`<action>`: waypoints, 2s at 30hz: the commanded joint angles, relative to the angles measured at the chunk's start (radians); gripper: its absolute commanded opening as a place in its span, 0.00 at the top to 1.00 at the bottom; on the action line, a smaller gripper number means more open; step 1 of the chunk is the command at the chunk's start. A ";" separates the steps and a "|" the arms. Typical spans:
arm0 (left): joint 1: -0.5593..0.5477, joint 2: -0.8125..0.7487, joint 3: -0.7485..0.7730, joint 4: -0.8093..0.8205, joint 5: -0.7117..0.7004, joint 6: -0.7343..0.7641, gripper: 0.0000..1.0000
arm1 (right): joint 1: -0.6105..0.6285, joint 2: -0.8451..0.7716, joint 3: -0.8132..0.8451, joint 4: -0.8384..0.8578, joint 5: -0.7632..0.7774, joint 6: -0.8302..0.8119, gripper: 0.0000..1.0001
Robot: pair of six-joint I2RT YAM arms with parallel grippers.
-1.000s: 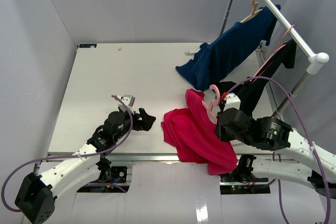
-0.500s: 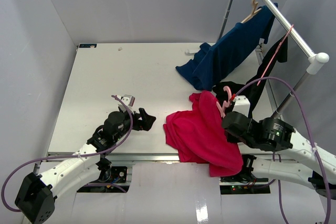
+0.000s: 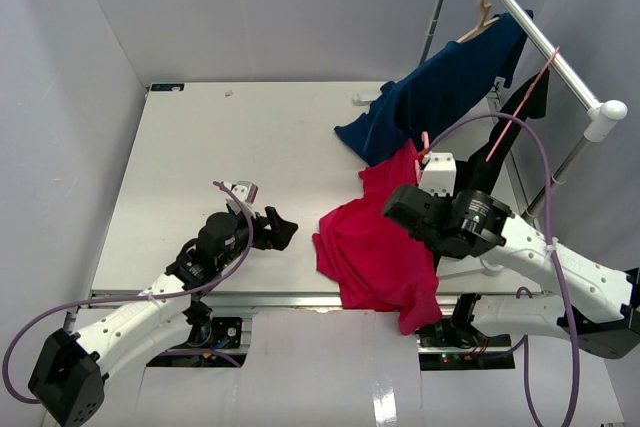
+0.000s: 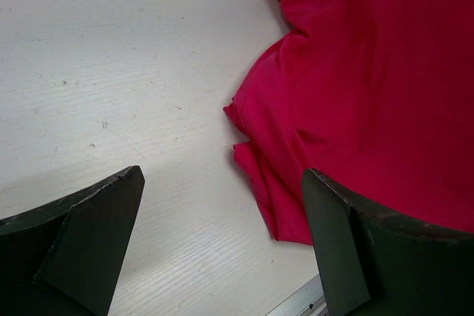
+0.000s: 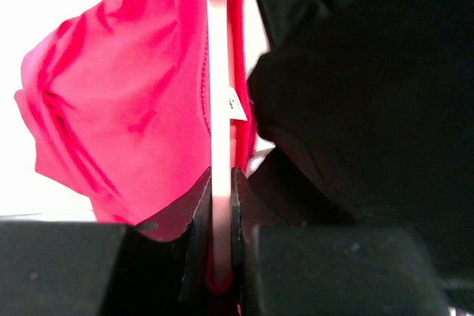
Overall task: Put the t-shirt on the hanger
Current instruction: Place the hanger at the clothesline.
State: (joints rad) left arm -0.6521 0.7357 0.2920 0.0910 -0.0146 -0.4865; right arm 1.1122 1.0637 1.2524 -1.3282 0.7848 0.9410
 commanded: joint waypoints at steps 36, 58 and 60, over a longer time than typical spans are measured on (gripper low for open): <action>-0.014 -0.020 -0.008 0.034 0.078 -0.003 0.02 | -0.077 0.462 0.478 0.023 0.449 0.523 0.92; -0.021 0.005 -0.005 0.047 0.105 -0.006 0.02 | -0.172 0.458 0.473 0.020 0.373 0.532 0.92; -0.021 0.005 -0.007 0.049 0.104 -0.006 0.02 | -0.154 0.444 0.473 0.021 0.378 0.539 0.92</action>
State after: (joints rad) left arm -0.6682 0.7425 0.2886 0.1143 0.0765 -0.4911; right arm 0.9260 1.5665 1.7230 -1.3102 1.0889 1.4139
